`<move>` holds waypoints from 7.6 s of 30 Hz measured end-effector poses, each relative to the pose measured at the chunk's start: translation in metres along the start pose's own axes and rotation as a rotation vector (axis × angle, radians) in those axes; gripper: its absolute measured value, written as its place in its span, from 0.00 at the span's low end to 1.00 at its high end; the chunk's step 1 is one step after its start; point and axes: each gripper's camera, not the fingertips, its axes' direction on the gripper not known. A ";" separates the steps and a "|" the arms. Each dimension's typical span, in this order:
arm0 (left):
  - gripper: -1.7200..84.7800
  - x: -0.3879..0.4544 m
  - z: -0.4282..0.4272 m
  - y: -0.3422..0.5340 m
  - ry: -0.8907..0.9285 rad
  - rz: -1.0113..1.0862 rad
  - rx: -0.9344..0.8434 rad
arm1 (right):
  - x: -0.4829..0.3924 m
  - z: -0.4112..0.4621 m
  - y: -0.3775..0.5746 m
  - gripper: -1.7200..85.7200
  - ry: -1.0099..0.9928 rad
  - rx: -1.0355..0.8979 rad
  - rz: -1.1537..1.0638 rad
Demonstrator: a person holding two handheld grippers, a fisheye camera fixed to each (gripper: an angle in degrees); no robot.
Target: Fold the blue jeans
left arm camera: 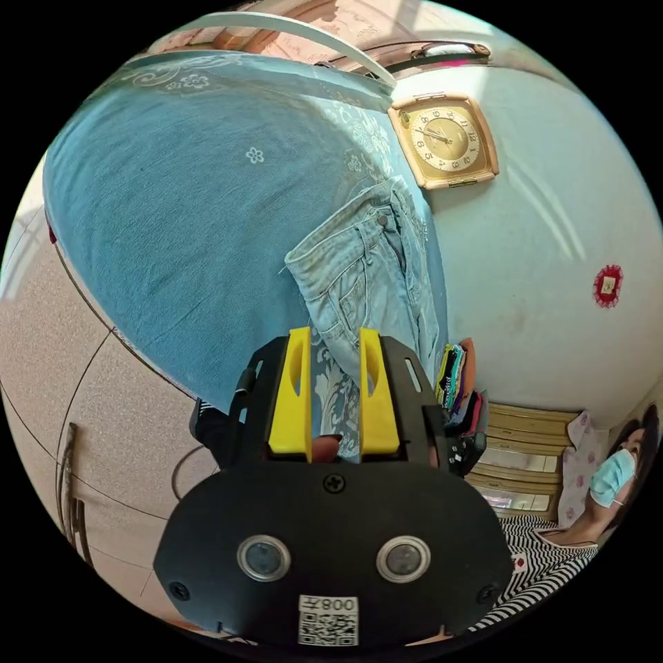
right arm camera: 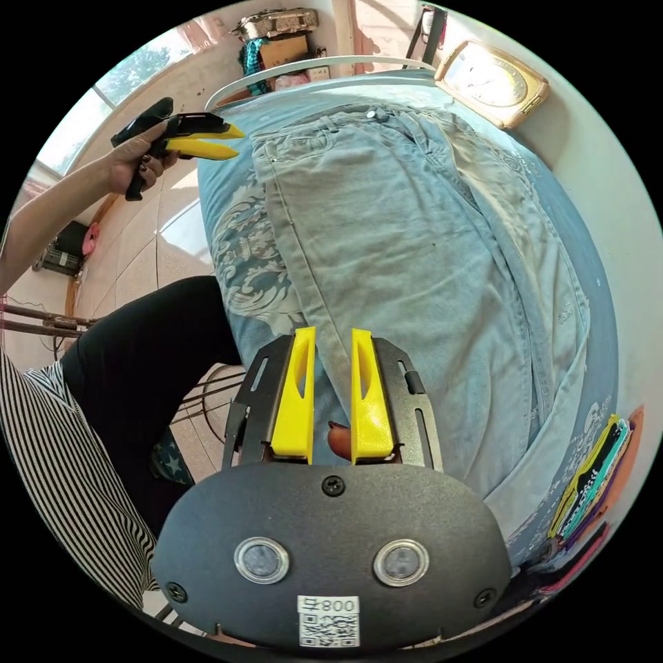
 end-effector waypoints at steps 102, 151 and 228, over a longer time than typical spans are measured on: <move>0.11 0.481 0.827 0.373 -0.113 0.860 -0.711 | 0.308 -0.144 0.878 0.10 0.042 0.303 0.954; 0.04 0.576 0.897 0.248 0.285 0.787 -0.640 | 0.353 -0.143 0.577 0.05 0.424 0.269 0.758; 0.10 -0.030 0.079 0.201 -0.023 0.021 -0.188 | 0.380 0.027 0.896 0.14 -0.083 0.103 1.670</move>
